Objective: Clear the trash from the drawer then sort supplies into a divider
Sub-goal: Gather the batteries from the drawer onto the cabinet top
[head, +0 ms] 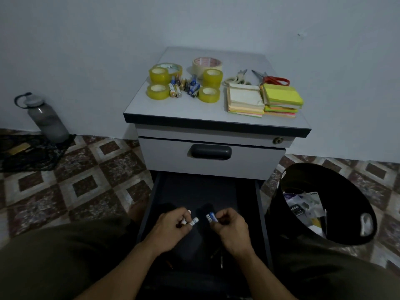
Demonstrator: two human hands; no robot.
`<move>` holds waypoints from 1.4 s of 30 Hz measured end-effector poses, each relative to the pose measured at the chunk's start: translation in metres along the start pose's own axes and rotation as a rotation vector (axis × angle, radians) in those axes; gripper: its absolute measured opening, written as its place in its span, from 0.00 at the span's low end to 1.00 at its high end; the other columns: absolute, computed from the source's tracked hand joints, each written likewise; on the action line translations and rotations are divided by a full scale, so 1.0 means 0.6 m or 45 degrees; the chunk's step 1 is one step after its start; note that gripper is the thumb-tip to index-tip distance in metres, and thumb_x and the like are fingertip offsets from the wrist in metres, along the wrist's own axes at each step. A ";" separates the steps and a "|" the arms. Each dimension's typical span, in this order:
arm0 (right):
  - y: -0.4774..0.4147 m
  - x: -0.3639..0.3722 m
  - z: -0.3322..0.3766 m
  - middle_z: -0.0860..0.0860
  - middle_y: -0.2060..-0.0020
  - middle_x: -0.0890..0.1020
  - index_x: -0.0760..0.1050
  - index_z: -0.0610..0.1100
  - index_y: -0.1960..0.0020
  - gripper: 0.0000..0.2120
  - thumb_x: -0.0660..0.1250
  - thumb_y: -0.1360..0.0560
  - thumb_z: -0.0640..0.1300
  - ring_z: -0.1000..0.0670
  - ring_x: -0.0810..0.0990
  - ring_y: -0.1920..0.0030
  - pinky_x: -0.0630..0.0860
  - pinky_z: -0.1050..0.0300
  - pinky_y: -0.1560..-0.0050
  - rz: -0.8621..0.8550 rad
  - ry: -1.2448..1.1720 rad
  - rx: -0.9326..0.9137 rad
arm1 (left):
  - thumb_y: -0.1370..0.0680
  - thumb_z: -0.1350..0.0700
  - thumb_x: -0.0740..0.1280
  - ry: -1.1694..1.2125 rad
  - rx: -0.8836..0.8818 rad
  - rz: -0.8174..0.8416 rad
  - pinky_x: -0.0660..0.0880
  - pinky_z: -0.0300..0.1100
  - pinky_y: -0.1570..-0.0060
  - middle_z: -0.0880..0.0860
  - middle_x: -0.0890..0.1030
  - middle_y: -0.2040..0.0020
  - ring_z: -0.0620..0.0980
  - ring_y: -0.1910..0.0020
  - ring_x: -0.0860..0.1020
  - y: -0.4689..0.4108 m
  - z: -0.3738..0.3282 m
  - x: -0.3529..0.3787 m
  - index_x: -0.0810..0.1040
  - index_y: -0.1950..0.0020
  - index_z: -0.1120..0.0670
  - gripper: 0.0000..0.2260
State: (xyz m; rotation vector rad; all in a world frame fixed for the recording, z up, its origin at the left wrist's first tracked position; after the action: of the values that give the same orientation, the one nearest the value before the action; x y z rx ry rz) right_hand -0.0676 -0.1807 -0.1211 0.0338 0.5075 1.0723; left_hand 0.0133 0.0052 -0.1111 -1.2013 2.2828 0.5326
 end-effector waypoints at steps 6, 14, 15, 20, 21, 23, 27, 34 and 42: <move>0.019 -0.030 0.098 0.51 0.67 0.82 0.78 0.46 0.60 0.08 0.77 0.30 0.40 0.60 0.76 0.70 0.74 0.67 0.68 0.010 0.032 -0.181 | 0.24 0.55 0.72 0.174 0.046 -0.080 0.75 0.33 0.64 0.55 0.80 0.62 0.37 0.63 0.78 0.021 -0.084 -0.058 0.78 0.58 0.49 0.05; 0.048 -0.091 0.224 0.50 0.67 0.84 0.79 0.47 0.62 0.08 0.77 0.35 0.46 0.52 0.82 0.66 0.79 0.50 0.59 0.026 0.039 -0.300 | 0.25 0.57 0.74 0.267 0.218 -0.281 0.78 0.46 0.69 0.57 0.78 0.65 0.52 0.68 0.78 0.049 -0.213 -0.191 0.79 0.58 0.52 0.05; 0.052 -0.100 0.247 0.49 0.67 0.84 0.79 0.46 0.61 0.07 0.78 0.33 0.44 0.53 0.81 0.66 0.78 0.52 0.60 0.021 0.034 -0.336 | 0.25 0.58 0.74 0.264 0.258 -0.329 0.76 0.46 0.70 0.58 0.78 0.66 0.55 0.69 0.77 0.047 -0.230 -0.212 0.80 0.59 0.52 0.05; 0.064 -0.138 0.382 0.42 0.67 0.83 0.77 0.39 0.59 0.08 0.76 0.30 0.38 0.51 0.78 0.69 0.77 0.53 0.66 0.026 -0.059 -0.522 | 0.27 0.58 0.76 0.298 0.364 -0.461 0.71 0.44 0.67 0.62 0.76 0.69 0.54 0.70 0.73 -0.001 -0.293 -0.309 0.79 0.60 0.51 0.07; 0.059 -0.144 0.406 0.42 0.67 0.83 0.77 0.40 0.59 0.07 0.76 0.30 0.37 0.50 0.79 0.69 0.78 0.50 0.65 0.013 -0.058 -0.544 | 0.27 0.56 0.76 0.269 0.365 -0.477 0.70 0.45 0.67 0.62 0.76 0.69 0.53 0.71 0.72 -0.017 -0.302 -0.327 0.79 0.60 0.50 0.06; 0.038 -0.153 0.449 0.44 0.67 0.84 0.78 0.42 0.60 0.07 0.76 0.31 0.37 0.48 0.81 0.69 0.80 0.47 0.65 -0.016 -0.047 -0.578 | 0.28 0.53 0.75 0.220 0.321 -0.516 0.71 0.46 0.66 0.62 0.78 0.68 0.52 0.71 0.73 -0.054 -0.317 -0.359 0.79 0.61 0.49 0.06; -0.020 -0.166 0.522 0.45 0.68 0.85 0.78 0.41 0.59 0.06 0.75 0.33 0.36 0.48 0.80 0.71 0.77 0.53 0.70 -0.069 0.004 -0.606 | 0.30 0.54 0.76 0.116 0.245 -0.568 0.74 0.44 0.66 0.55 0.80 0.70 0.51 0.70 0.77 -0.134 -0.351 -0.401 0.80 0.62 0.48 0.06; -0.131 -0.170 0.596 0.41 0.68 0.84 0.79 0.38 0.61 0.06 0.74 0.35 0.33 0.46 0.81 0.69 0.82 0.46 0.63 -0.110 0.025 -0.588 | 0.29 0.53 0.73 -0.210 0.142 -0.620 0.69 0.37 0.68 0.48 0.82 0.61 0.46 0.64 0.79 -0.250 -0.368 -0.428 0.79 0.61 0.49 0.04; -0.198 -0.131 0.625 0.40 0.63 0.84 0.80 0.36 0.59 0.06 0.75 0.34 0.35 0.40 0.85 0.60 0.84 0.41 0.58 -0.067 0.131 -0.547 | 0.26 0.51 0.70 -0.571 0.255 -0.589 0.77 0.46 0.59 0.49 0.79 0.55 0.53 0.59 0.78 -0.297 -0.365 -0.407 0.73 0.54 0.45 0.06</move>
State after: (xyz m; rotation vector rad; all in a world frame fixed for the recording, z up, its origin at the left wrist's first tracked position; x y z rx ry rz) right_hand 0.1561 -0.2249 0.2086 -0.4121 0.3590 1.1166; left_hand 0.2268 -0.0535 0.1899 -1.2989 1.5783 0.3428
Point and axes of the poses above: each hand's wrist, its own y-axis away from the middle knuckle, its own x-axis out of the palm, z = x × y, the point moved 6 cm from there along -y, towards the middle knuckle
